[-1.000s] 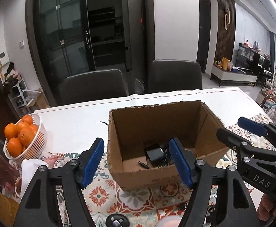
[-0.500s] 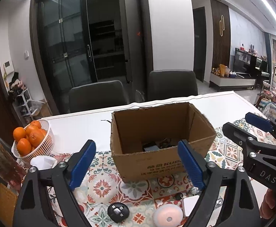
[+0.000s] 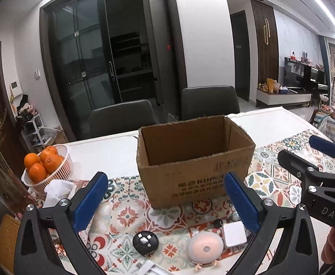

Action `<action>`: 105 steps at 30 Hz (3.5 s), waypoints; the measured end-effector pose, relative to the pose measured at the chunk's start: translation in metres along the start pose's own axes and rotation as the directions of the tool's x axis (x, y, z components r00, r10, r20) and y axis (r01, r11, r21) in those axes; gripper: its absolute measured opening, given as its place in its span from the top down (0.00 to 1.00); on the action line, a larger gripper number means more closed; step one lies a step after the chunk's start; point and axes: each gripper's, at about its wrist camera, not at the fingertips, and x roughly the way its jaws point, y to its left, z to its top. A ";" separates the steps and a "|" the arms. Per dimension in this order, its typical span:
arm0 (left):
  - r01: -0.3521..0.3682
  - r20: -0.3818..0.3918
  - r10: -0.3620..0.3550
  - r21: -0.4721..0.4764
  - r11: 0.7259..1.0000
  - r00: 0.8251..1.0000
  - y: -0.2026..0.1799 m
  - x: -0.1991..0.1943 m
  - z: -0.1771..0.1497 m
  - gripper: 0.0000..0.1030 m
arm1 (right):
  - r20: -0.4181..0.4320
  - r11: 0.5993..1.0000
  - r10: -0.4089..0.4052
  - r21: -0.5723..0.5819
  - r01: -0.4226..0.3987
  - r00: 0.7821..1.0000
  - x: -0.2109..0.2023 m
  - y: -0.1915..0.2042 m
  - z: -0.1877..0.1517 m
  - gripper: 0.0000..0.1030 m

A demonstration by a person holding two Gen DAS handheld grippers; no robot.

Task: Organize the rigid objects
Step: 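Move both tools back toward the remaining items on the runner, then grasp the pink night-light with the left tool while the right tool grasps the black flashlight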

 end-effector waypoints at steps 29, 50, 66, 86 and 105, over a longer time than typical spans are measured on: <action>0.063 -0.125 -0.055 0.058 0.996 0.991 -0.015 0.001 -0.082 0.00 | -0.062 0.998 -0.056 -0.021 0.055 0.997 -0.018 0.008 -0.079 0.17; 0.222 -0.330 -0.177 0.105 0.969 0.927 -0.031 0.055 -0.120 0.05 | -0.207 0.999 -0.020 0.028 0.026 0.978 0.024 0.000 -0.118 0.26; 0.308 -0.451 -0.205 0.167 0.937 0.869 -0.052 0.097 -0.128 0.10 | -0.286 0.995 0.020 0.101 0.010 0.958 0.053 -0.009 -0.134 0.40; 0.357 -0.488 -0.269 0.095 0.929 0.830 -0.058 0.127 -0.135 0.28 | -0.319 0.994 0.035 0.113 0.002 0.947 0.071 -0.006 -0.138 0.60; 0.273 -0.382 -0.251 0.005 0.962 0.890 -0.034 0.096 -0.125 0.28 | -0.288 0.997 0.032 0.076 -0.011 0.957 0.056 0.001 -0.130 0.70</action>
